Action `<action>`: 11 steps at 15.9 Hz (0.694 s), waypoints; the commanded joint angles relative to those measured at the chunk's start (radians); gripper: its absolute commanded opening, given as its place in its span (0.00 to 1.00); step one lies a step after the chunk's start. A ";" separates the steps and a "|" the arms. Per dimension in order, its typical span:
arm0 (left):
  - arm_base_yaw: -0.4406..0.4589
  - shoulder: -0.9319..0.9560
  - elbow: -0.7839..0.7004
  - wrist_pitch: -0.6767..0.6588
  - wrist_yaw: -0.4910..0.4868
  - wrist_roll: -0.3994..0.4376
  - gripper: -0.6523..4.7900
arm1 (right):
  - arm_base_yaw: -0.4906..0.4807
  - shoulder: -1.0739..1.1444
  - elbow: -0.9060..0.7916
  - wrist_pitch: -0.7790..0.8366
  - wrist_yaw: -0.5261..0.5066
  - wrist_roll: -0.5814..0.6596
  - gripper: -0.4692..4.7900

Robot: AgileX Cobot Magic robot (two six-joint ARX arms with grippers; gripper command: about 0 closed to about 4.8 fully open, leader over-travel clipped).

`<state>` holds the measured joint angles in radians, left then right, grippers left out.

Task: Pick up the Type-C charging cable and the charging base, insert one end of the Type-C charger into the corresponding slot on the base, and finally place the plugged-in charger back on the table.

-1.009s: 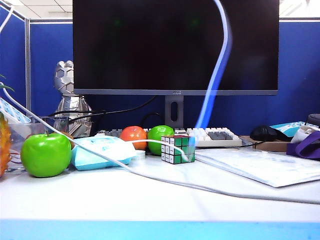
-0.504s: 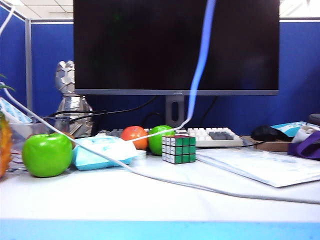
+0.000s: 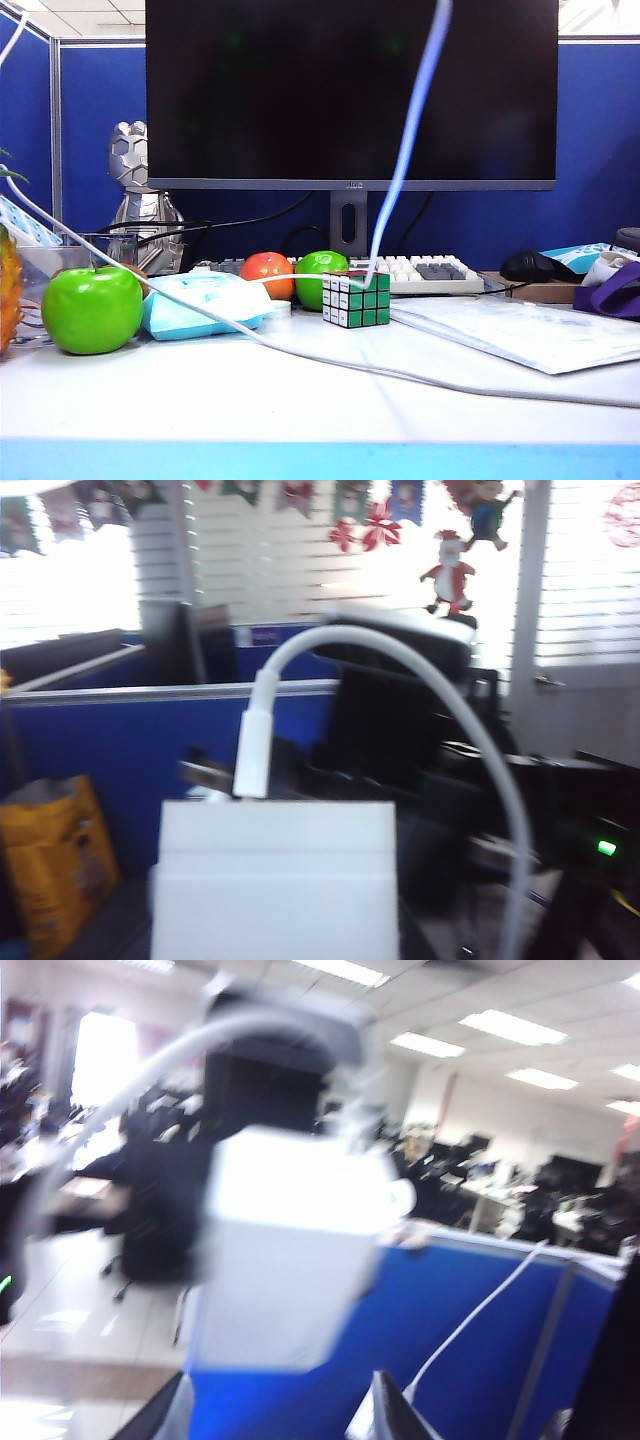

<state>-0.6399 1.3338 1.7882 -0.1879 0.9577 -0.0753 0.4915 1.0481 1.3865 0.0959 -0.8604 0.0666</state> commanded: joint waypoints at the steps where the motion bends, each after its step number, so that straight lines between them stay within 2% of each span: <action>1: 0.000 -0.006 0.006 -0.065 0.064 0.076 0.11 | 0.002 0.010 0.003 0.123 0.021 0.137 0.54; 2: 0.000 -0.006 0.006 -0.083 0.071 0.093 0.11 | 0.003 0.018 0.003 0.145 0.019 0.167 0.54; 3: 0.000 -0.006 0.006 -0.104 0.076 0.113 0.11 | 0.004 0.029 0.003 0.166 0.006 0.208 0.48; 4: 0.000 -0.006 0.006 -0.113 0.076 0.125 0.11 | 0.005 0.039 0.003 0.185 -0.009 0.232 0.46; 11: 0.000 -0.004 0.006 -0.167 0.075 0.154 0.11 | 0.011 0.071 0.003 0.299 -0.048 0.338 0.46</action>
<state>-0.6399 1.3338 1.7882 -0.3641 1.0290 0.0723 0.4988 1.1206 1.3861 0.3702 -0.8978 0.3870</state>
